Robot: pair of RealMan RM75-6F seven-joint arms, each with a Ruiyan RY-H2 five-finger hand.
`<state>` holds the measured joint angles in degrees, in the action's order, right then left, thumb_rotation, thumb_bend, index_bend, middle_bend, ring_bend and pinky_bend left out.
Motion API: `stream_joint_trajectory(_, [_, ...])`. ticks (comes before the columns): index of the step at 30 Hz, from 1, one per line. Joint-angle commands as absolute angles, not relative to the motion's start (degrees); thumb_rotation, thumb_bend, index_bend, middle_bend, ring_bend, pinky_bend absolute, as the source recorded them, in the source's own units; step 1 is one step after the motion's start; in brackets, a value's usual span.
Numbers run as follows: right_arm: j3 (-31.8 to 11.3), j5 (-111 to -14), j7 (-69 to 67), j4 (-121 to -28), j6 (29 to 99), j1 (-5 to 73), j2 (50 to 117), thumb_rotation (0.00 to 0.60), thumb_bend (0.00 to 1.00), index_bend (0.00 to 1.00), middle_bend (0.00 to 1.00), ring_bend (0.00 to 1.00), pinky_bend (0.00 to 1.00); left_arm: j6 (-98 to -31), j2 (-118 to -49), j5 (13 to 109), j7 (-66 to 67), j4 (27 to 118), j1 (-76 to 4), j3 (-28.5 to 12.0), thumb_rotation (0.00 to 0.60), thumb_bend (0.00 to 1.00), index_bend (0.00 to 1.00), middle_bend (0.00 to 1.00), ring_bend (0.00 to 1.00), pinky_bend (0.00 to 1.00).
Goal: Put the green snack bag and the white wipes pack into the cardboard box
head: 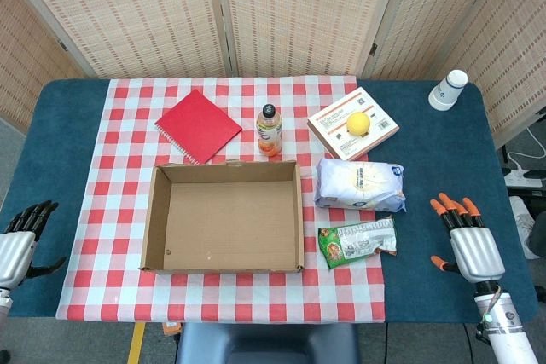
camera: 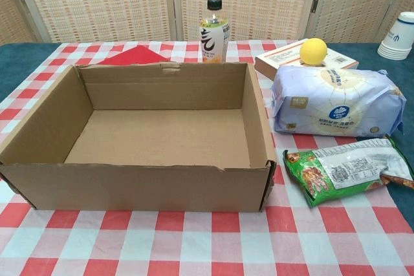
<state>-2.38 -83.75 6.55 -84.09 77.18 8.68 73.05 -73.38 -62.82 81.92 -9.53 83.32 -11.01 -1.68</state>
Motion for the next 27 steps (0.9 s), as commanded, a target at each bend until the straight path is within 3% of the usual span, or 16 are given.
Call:
stream_joint_trajectory(1, [-2.4, -83.7, 6.5, -84.1, 77.2, 8.7, 73.0, 0.6, 0.03, 0.1, 0.0, 0.0, 0.0, -73.4, -62.8, 81.9, -9.5, 83.4, -11.0, -1.7, 0.6, 0.2, 0.06, 0.02, 0.0, 0.1])
stream_joint_trajectory(20, [-1.8, -85.3, 8.0, -85.2, 76.9, 9.4, 73.5, 0.6, 0.03, 0.11, 0.01, 0.0, 0.0, -73.3, -62.3, 82.2, -10.0, 83.8, -11.1, -1.6, 0.6, 0.2, 0.06, 0.02, 0.0, 0.1])
stream_joint_trajectory(27, [-1.3, -89.1, 8.7, -86.4, 76.0, 11.7, 74.2, 0.6, 0.03, 0.17, 0.08, 0.0, 0.11, -73.2, -62.4, 82.0, -9.9, 83.7, -11.0, -1.6, 0.6, 0.2, 0.06, 0.02, 0.0, 0.1])
